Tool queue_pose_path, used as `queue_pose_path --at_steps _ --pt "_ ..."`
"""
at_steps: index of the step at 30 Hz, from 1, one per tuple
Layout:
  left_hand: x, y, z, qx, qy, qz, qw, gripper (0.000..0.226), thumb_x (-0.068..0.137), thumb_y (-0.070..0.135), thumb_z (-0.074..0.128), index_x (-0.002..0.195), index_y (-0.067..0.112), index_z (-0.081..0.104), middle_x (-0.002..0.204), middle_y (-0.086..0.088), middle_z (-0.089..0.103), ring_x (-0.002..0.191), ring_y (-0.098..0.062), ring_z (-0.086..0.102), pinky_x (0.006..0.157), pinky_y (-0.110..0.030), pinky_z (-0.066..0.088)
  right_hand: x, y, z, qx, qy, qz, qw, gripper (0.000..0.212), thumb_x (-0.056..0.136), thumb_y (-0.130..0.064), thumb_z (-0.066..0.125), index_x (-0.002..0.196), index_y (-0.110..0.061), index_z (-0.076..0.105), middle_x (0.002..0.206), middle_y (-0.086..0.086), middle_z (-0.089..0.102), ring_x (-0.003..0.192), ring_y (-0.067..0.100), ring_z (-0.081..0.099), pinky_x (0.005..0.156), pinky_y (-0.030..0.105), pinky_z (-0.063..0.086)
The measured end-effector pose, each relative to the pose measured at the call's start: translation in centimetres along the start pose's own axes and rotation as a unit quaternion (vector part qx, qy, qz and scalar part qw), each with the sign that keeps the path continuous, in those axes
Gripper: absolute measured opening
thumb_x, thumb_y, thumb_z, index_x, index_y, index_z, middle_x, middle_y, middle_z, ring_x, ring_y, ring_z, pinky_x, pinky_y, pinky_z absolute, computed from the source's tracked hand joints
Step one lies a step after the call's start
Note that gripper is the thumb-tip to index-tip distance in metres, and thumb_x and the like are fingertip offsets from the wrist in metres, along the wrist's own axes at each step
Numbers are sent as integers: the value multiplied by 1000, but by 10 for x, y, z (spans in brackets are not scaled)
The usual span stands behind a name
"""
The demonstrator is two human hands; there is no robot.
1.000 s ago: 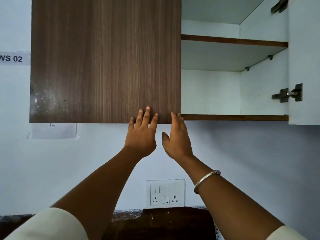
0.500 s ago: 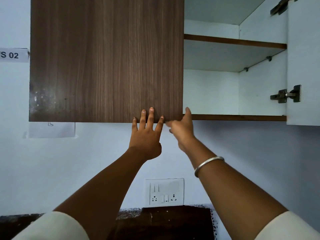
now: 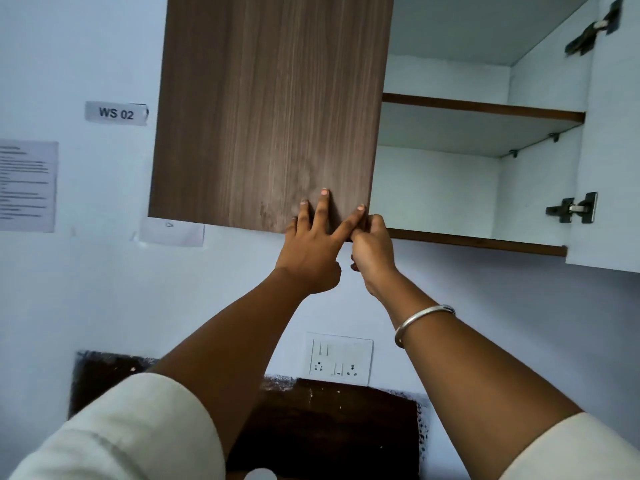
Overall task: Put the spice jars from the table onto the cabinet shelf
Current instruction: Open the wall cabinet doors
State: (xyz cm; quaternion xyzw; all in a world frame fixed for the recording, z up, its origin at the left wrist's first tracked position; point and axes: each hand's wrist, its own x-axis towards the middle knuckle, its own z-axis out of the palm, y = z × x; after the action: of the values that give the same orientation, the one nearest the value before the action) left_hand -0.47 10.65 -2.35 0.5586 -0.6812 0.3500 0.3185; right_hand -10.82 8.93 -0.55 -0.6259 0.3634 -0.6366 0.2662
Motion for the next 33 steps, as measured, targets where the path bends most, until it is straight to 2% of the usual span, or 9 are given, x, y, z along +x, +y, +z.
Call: queue_pose_path --at_steps 3,7,12,15,17,22,25,29,33 --pt "-15 9 -28 -5 41 -3 999 98 79 29 66 144 42 -7 156 -16 -9 142 -44 3 109 -54 26 -27 -16 2 -19 6 -69 997 8 91 -29 49 90 -22 45 93 2 60 79 19 57 63 31 45" --pt "-44 2 -65 -5 80 -19 997 84 83 32 64 144 44 8 157 -16 0 142 -39 15 107 -51 34 -65 -35 16 28 -1 -127 991 11 93 -24 48 86 -26 40 90 0 56 74 4 53 52 12 37" --pt "-78 -12 -118 57 74 -7 996 68 88 30 58 143 42 20 155 -19 9 136 -40 30 99 -50 42 -109 -62 36 84 -2 -152 985 9 95 -14 43 91 -17 35 76 -8 50 65 4 51 46 6 38" --pt "-94 -20 -144 90 62 -14 994 65 88 34 57 142 42 23 155 -20 12 131 -40 38 94 -49 46 -132 -78 50 97 -11 -163 982 9 94 -13 41 92 -15 33 78 -6 51 68 15 54 53 14 39" --pt "-105 -28 -161 109 56 -20 992 63 88 36 56 142 41 24 154 -22 14 127 -41 43 92 -48 48 -149 -88 60 102 -23 -177 979 10 93 -11 42 94 -15 32 85 -1 54 77 24 57 59 27 39" --pt "-137 -56 -201 93 69 -35 993 53 86 26 58 136 27 41 148 -21 31 120 -38 52 81 -43 52 -188 -113 89 92 -51 -234 967 15 89 -9 43 102 -8 37 91 17 64 82 41 61 59 33 39" --pt "-156 -78 -225 60 86 -44 994 47 85 22 56 131 20 45 142 -13 42 117 -32 54 76 -37 50 -211 -129 116 88 -57 -269 957 19 89 -11 45 106 -5 39 97 20 65 85 42 61 60 31 35" --pt "-180 -111 -257 47 105 -63 991 34 84 20 54 117 11 49 111 -10 59 92 -33 59 70 -34 45 -235 -152 153 57 -86 -313 944 20 95 -20 39 105 -3 41 86 17 64 75 40 60 54 30 29" --pt "-206 -156 -279 23 122 -139 983 28 83 17 56 108 8 47 101 -14 61 82 -29 57 66 -30 41 -253 -175 199 36 -140 -295 944 34 96 -27 37 126 -9 39 102 16 67 87 37 63 63 34 41"
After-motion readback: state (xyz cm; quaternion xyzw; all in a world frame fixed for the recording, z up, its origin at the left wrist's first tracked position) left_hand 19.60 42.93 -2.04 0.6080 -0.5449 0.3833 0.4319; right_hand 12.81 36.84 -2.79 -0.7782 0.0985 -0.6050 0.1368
